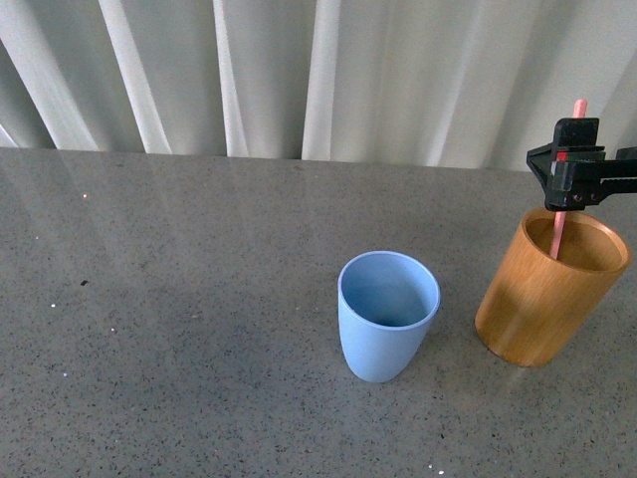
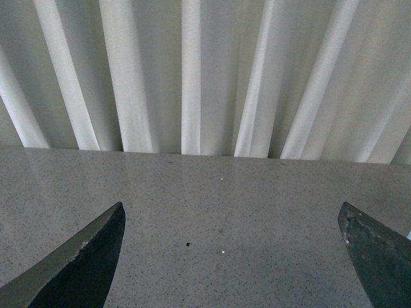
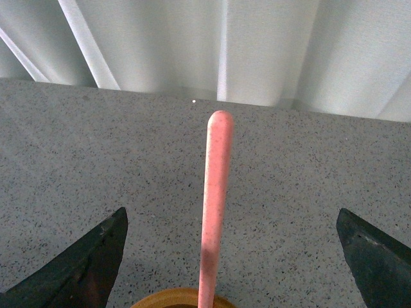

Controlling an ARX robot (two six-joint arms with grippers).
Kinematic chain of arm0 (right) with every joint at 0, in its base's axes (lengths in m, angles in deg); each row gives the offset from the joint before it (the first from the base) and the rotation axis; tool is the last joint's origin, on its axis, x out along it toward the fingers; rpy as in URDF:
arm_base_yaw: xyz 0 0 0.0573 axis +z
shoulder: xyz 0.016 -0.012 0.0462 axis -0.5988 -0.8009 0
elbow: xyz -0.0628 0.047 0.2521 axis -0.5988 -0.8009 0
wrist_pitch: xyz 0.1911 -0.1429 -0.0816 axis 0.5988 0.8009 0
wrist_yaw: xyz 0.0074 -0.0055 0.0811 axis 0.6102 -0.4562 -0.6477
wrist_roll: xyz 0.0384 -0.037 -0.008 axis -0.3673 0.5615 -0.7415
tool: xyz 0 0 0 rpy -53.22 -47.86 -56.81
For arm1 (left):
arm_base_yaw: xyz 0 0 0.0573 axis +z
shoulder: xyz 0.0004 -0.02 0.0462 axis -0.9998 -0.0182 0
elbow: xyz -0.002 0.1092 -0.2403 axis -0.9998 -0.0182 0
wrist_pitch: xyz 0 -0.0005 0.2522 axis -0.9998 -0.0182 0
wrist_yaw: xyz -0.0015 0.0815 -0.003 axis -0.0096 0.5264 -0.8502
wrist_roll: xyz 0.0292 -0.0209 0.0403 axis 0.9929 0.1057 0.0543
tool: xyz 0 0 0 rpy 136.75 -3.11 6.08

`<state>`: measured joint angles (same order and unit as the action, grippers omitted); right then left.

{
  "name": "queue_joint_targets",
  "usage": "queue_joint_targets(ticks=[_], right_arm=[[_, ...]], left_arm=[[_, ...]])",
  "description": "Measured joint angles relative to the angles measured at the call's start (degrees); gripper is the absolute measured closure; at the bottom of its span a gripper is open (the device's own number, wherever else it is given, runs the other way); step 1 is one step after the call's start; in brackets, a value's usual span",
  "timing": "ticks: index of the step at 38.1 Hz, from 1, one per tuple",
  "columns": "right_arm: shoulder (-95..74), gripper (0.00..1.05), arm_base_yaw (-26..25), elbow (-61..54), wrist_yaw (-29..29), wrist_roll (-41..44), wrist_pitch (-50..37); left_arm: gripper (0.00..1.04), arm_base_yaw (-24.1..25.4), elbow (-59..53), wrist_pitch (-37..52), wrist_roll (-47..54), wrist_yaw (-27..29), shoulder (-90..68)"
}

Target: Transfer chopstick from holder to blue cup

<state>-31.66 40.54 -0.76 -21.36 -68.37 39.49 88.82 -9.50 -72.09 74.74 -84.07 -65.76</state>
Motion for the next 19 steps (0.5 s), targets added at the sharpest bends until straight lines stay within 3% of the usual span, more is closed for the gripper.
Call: queue_joint_targets(ticks=[6, 13, 19], right_arm=[[-2.71, 0.12, 0.28, 2.29, 0.5, -0.22, -0.42], [-4.07, 0.47, 0.94, 3.63, 0.48, -0.72, -1.09], [-4.07, 0.68, 1.25, 4.07, 0.13, -1.09, -1.44]], left_arm=[[0.07, 0.0, 0.0, 0.0, 0.0, 0.0, 0.0], [0.07, 0.0, 0.0, 0.0, 0.0, 0.0, 0.0], [0.07, 0.0, 0.0, 0.0, 0.0, 0.0, 0.0]])
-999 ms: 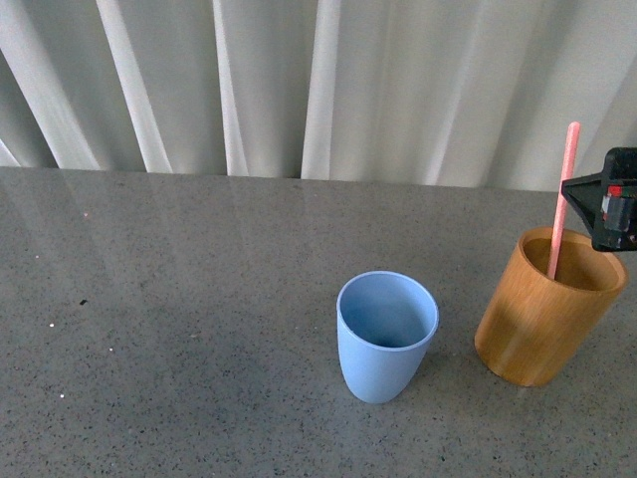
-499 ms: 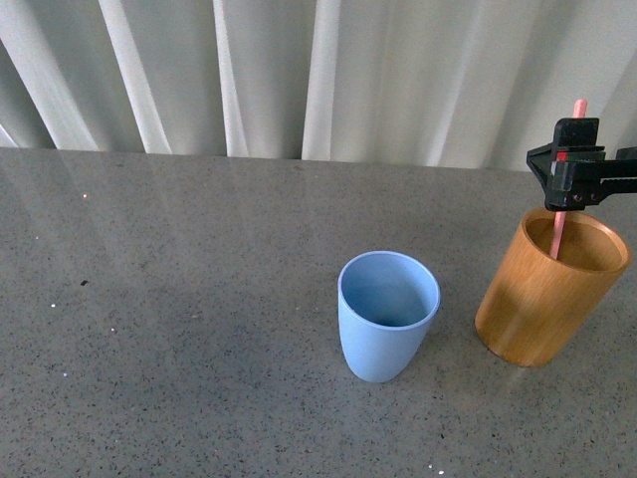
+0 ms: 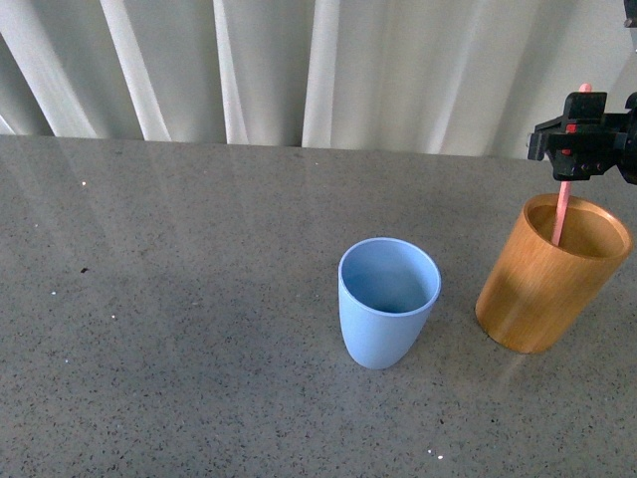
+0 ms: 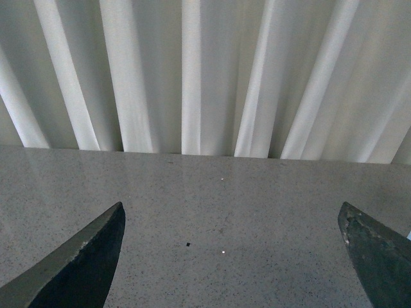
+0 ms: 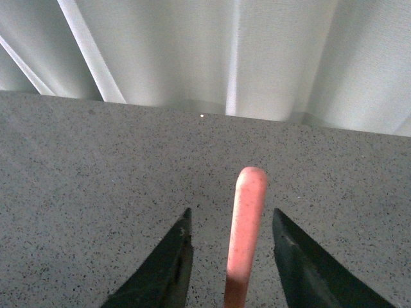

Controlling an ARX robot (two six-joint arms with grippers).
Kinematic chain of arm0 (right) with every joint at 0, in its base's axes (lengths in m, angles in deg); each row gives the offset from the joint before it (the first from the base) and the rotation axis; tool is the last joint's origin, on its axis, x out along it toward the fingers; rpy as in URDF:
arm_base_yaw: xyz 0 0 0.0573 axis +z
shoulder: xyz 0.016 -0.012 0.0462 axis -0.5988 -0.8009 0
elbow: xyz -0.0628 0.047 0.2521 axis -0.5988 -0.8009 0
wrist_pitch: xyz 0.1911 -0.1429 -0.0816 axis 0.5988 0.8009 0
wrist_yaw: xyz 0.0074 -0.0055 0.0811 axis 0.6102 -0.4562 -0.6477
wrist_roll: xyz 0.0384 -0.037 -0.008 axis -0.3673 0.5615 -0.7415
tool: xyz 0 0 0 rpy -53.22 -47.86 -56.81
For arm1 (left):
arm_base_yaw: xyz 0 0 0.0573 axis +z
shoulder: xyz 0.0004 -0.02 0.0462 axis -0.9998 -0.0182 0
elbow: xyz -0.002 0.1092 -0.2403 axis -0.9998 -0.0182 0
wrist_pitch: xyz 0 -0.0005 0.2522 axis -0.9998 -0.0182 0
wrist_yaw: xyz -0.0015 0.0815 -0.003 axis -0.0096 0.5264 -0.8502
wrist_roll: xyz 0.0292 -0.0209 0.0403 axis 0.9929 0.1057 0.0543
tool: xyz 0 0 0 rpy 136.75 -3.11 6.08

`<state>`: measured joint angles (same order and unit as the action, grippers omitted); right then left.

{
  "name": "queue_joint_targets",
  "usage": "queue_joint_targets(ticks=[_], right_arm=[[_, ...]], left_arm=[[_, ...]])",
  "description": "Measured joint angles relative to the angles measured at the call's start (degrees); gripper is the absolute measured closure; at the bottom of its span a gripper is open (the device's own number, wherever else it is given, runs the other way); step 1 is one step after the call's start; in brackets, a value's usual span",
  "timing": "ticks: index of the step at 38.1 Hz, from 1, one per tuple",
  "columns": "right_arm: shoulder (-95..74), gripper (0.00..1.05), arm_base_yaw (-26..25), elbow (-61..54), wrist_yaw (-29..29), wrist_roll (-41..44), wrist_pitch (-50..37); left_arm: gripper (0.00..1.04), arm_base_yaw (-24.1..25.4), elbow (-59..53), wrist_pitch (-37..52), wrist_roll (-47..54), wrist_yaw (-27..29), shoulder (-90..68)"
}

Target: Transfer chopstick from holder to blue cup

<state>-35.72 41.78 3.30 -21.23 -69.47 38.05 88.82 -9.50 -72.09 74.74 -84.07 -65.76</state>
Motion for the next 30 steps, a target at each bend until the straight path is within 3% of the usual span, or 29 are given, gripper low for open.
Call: queue_joint_targets(ticks=[7, 20, 30], right_arm=[[0.79, 1.02, 0.04, -0.7, -0.7, -1.29, -1.11], [9.07, 1.03, 0.37, -6.19, -1.31, -1.18, -2.6], [22.05, 1.03, 3.58, -6.38, 6.64, 9.94, -6.91]], left_arm=[[0.07, 0.0, 0.0, 0.0, 0.0, 0.0, 0.0], [0.07, 0.0, 0.0, 0.0, 0.0, 0.0, 0.0], [0.07, 0.0, 0.0, 0.0, 0.0, 0.0, 0.0]])
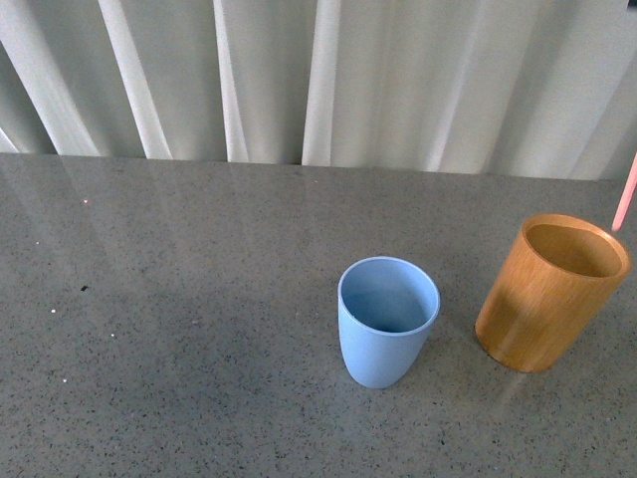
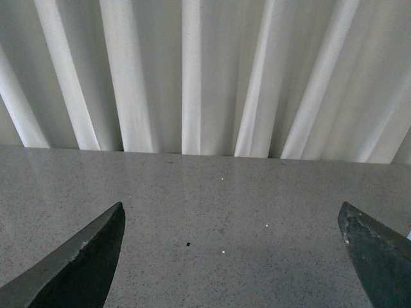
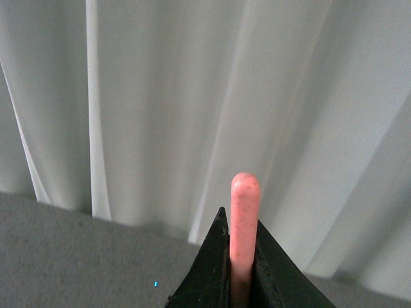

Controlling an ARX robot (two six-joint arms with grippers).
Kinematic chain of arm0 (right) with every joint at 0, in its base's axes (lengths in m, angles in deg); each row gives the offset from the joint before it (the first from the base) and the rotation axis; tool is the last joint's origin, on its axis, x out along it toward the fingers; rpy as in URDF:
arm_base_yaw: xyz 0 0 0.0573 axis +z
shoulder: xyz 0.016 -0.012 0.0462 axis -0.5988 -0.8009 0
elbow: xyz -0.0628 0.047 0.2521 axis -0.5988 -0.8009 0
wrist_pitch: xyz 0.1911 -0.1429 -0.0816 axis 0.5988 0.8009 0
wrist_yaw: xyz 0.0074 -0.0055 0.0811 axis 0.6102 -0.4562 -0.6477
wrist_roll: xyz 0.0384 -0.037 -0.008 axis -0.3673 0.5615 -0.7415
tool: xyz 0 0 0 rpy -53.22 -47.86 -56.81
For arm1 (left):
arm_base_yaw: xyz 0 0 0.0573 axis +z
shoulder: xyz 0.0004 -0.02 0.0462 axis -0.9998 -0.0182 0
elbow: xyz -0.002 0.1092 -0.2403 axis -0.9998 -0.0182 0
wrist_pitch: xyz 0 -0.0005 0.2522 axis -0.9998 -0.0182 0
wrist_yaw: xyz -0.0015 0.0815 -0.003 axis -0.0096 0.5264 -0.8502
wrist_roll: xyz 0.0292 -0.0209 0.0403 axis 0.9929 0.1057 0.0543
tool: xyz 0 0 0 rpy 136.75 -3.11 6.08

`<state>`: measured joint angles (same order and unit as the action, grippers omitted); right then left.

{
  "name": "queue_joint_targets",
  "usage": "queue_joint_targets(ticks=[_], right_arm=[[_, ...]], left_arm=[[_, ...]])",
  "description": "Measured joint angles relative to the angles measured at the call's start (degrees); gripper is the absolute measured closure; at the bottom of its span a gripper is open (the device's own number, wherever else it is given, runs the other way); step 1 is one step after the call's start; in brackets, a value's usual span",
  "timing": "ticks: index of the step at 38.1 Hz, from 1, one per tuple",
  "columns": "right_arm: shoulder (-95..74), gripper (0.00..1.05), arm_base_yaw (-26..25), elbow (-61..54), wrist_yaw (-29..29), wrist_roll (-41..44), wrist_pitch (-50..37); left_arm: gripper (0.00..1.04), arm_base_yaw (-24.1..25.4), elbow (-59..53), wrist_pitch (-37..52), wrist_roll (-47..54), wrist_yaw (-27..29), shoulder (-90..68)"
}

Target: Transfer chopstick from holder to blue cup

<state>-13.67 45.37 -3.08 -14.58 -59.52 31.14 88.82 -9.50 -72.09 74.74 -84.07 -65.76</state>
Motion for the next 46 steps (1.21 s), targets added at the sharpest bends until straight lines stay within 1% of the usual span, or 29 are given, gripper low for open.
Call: queue_joint_targets(ticks=[5, 8, 10, 13, 18, 25, 35, 46], right_arm=[[4.98, 1.03, 4.09, 4.42, 0.35, -0.04, 3.06], [6.43, 1.03, 8.81, 6.34, 0.26, -1.49, 5.66], [6.32, 1.03, 12.15, 6.51, -0.11, -2.38, 6.51], [5.11, 1.03, 15.76, 6.51, 0.02, -3.48, 6.75], [1.4, 1.03, 19.98, 6.56, 0.42, -5.11, 6.6], [-4.48, 1.03, 21.92, 6.58, 1.86, -6.21, 5.03], [-9.2, 1.03, 24.15, 7.98, 2.16, -6.4, 4.02], [-11.98, 1.03, 24.59, 7.8, 3.67, -6.54, 2.29]], left_arm=[[0.07, 0.0, 0.0, 0.0, 0.0, 0.0, 0.0], [0.07, 0.0, 0.0, 0.0, 0.0, 0.0, 0.0], [0.07, 0.0, 0.0, 0.0, 0.0, 0.0, 0.0], [0.07, 0.0, 0.0, 0.0, 0.0, 0.0, 0.0], [0.07, 0.0, 0.0, 0.0, 0.0, 0.0, 0.0], [0.07, 0.0, 0.0, 0.0, 0.0, 0.0, 0.0], [0.07, 0.0, 0.0, 0.0, 0.0, 0.0, 0.0], [0.07, 0.0, 0.0, 0.0, 0.0, 0.0, 0.0]])
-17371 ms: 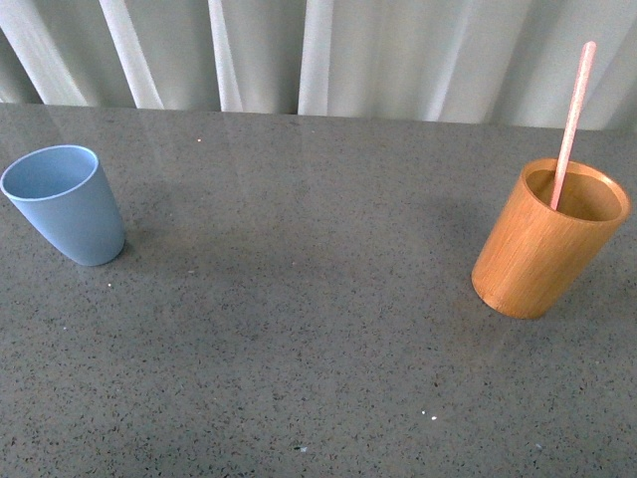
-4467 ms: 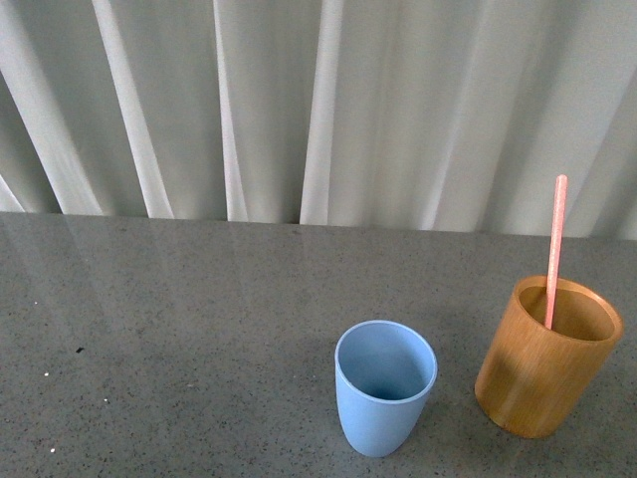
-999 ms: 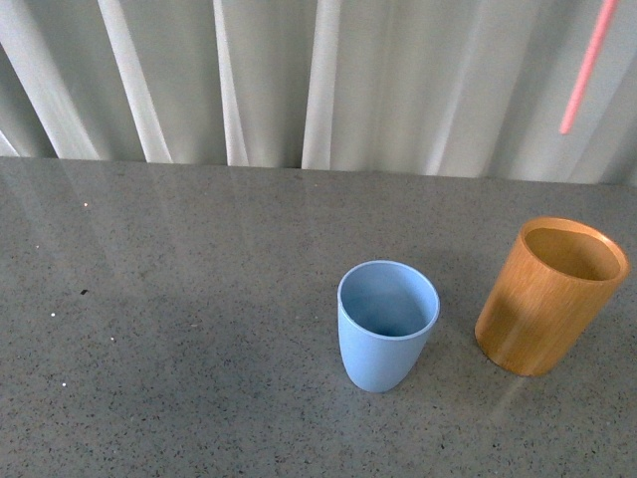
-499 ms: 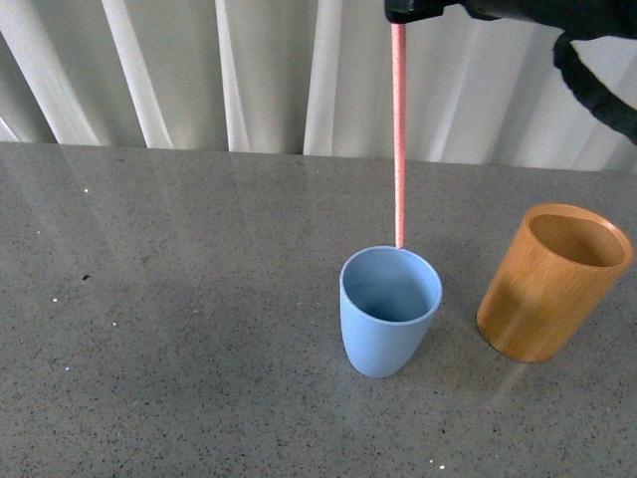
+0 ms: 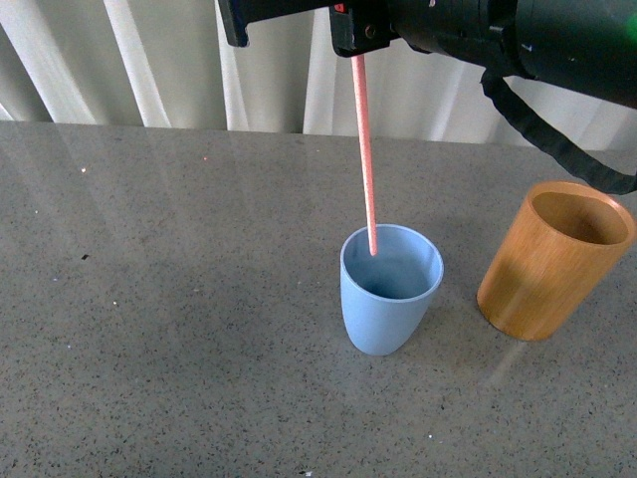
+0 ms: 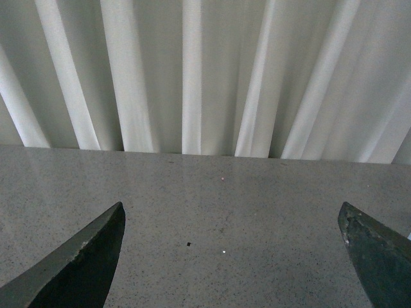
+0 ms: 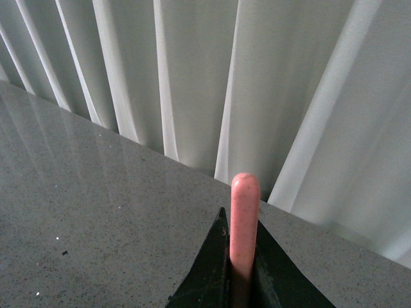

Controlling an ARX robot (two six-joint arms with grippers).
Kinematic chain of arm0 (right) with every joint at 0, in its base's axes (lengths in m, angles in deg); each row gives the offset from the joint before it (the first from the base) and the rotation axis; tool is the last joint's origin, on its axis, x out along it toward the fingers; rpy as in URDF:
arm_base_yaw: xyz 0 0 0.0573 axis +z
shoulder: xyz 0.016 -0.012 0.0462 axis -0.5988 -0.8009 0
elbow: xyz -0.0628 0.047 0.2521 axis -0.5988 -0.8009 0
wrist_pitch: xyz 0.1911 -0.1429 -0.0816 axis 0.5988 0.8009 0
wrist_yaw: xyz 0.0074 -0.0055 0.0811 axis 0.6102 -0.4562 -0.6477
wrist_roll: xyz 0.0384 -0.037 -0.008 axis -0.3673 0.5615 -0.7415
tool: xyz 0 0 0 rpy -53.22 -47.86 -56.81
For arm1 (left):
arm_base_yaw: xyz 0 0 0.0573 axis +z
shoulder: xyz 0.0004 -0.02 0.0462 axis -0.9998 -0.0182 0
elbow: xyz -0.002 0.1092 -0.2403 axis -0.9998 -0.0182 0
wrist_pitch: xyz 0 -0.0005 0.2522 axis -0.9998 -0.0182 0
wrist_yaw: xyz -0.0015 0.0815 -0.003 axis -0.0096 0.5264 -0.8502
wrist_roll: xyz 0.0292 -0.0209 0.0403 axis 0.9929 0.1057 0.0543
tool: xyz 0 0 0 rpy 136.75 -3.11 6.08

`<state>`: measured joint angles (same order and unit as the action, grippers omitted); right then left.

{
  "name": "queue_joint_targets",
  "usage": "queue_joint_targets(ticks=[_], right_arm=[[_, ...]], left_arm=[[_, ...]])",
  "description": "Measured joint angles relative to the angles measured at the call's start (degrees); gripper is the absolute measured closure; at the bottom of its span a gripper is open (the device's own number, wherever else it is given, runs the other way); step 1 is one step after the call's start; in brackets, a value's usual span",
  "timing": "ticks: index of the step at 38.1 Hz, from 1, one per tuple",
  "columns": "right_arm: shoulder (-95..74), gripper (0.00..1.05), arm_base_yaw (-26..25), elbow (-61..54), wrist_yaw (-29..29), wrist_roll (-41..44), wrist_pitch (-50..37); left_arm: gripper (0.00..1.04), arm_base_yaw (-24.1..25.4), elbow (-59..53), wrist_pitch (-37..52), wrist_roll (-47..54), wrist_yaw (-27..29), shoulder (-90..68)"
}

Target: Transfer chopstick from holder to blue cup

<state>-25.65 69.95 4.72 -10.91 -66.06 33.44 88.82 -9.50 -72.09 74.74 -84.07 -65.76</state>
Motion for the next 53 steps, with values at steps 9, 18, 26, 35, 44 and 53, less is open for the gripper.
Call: queue_joint_targets(ticks=[9, 18, 26, 35, 44, 53], right_arm=[[-3.06, 1.03, -0.26, -1.44, 0.7, -1.09, -3.21], [-6.88, 1.03, -0.72, -2.25, 4.02, -1.75, -4.72], [-9.99, 0.76, -1.99, -3.76, 6.43, -3.76, -5.4], [-7.54, 0.41, -3.32, -5.27, 9.14, -5.42, -6.14], [14.32, 0.1, -8.31, -14.47, 12.35, -9.44, 3.15], [39.8, 0.1, -11.37, -25.51, 15.02, -10.16, 19.78]], left_arm=[[0.07, 0.0, 0.0, 0.0, 0.0, 0.0, 0.0], [0.07, 0.0, 0.0, 0.0, 0.0, 0.0, 0.0], [0.07, 0.0, 0.0, 0.0, 0.0, 0.0, 0.0], [0.07, 0.0, 0.0, 0.0, 0.0, 0.0, 0.0], [0.07, 0.0, 0.0, 0.0, 0.0, 0.0, 0.0], [0.07, 0.0, 0.0, 0.0, 0.0, 0.02, 0.0]])
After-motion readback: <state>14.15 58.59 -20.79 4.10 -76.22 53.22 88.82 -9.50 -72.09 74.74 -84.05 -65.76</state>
